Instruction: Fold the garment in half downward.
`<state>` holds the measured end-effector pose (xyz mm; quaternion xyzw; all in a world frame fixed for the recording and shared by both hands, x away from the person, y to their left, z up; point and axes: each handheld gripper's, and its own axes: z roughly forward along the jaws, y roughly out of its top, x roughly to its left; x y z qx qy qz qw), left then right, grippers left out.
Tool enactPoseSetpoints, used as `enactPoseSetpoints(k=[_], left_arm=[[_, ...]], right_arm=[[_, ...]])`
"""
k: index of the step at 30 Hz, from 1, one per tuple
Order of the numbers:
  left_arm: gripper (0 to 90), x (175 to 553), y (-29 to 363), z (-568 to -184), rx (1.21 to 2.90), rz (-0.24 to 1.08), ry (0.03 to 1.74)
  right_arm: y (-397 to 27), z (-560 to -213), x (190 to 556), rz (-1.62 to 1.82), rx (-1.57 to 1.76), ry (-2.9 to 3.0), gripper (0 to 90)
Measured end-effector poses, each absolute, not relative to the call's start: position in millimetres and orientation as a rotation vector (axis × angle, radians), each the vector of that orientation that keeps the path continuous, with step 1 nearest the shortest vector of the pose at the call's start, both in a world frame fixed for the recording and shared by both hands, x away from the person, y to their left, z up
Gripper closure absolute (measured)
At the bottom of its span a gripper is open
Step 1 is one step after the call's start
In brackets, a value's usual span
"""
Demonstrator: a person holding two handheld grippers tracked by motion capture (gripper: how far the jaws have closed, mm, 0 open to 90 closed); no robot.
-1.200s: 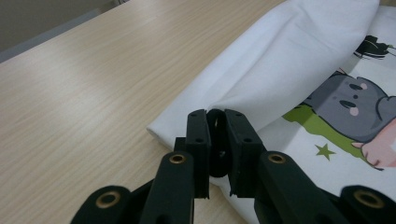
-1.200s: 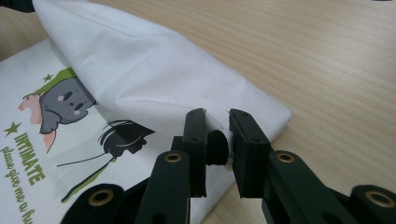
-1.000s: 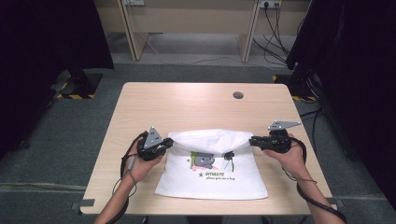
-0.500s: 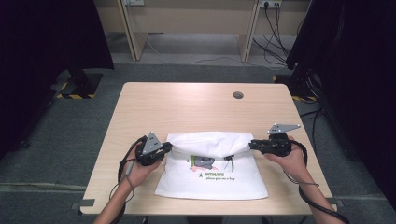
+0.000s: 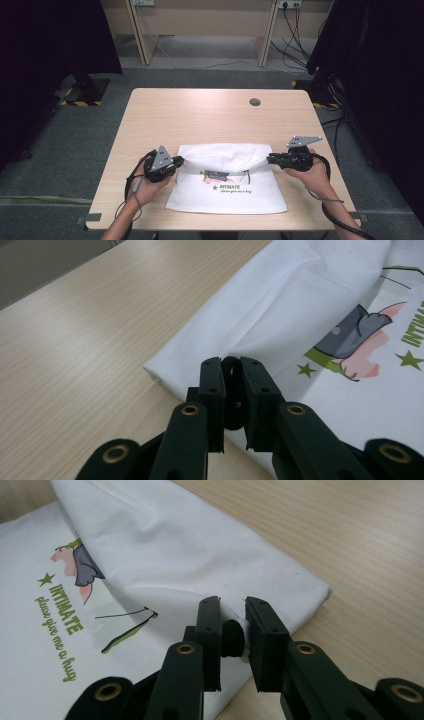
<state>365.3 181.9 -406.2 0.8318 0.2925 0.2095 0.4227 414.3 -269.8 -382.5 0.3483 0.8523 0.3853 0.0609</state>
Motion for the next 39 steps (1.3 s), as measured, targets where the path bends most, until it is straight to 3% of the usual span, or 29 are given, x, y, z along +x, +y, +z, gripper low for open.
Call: enactPoseSetpoints(k=[39], left_arm=[[79.6,340,184,-396,2.072,0.543,0.679]], right_arm=[[-276,-380,395,1.188,1.005,2.601,77.4]])
